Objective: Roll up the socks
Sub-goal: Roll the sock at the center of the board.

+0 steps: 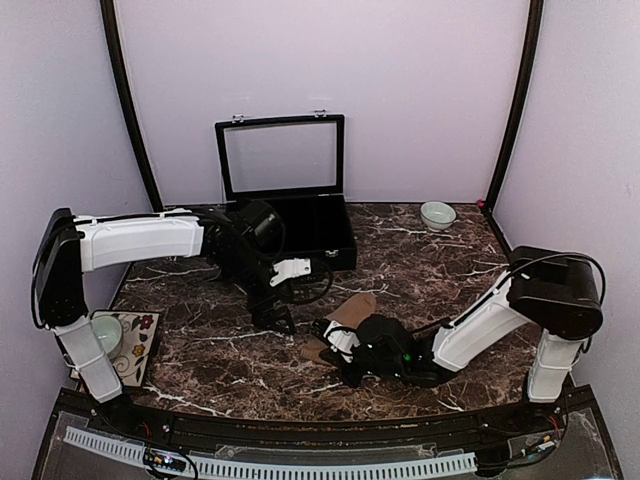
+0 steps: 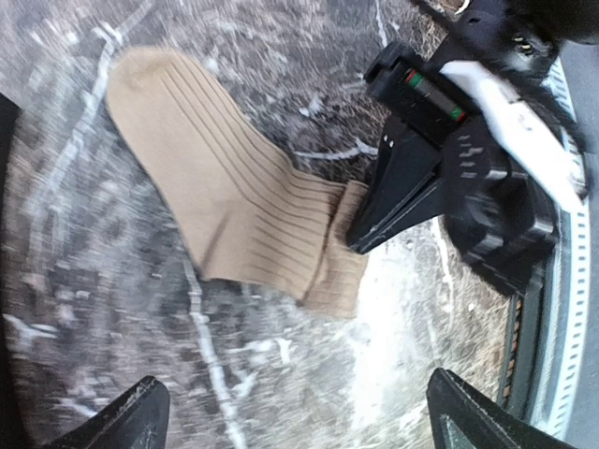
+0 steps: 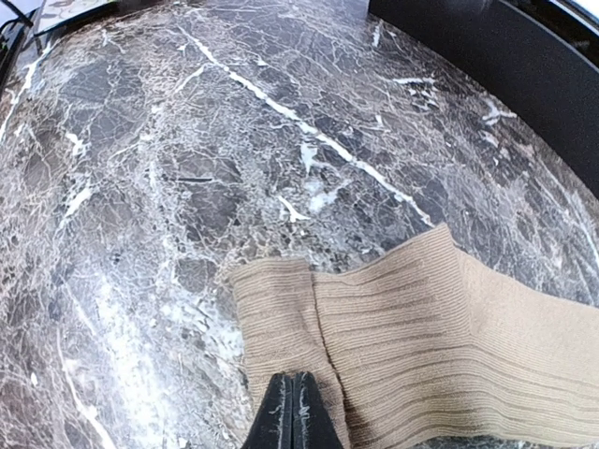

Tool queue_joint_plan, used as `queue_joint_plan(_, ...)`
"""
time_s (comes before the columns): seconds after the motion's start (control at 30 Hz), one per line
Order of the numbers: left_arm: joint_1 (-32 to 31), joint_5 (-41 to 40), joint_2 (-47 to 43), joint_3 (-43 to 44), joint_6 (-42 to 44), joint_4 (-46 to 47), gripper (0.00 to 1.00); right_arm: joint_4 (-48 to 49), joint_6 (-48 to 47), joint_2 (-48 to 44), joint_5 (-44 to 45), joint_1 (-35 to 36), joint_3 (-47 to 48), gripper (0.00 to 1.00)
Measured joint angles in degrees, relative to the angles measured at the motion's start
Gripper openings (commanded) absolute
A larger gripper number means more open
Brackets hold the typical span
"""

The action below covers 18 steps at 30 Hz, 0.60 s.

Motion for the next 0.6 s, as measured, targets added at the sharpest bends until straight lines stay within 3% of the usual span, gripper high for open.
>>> queue_joint_plan(0.3, 4.0, -0.8, -4.7, 1.4, 3.4, 4.2, 0.99, -5.2, 7.5, -2.5, -3.5, -1.4, 0.5, 0.00)
queue_joint_plan(0.43, 4.3, -1.8, -9.2, 0.9, 4.7, 5.9, 0.75, -7.8, 10.7, -4.1, -6.5, -2.3, 0.1, 0.00)
queue_joint_plan(0.6, 1.9, 3.1, -5.2, 1.9, 14.1, -0.1, 0.48, -8.9, 14.9, -4.3, -12.9, -5.9, 0.2, 0.00)
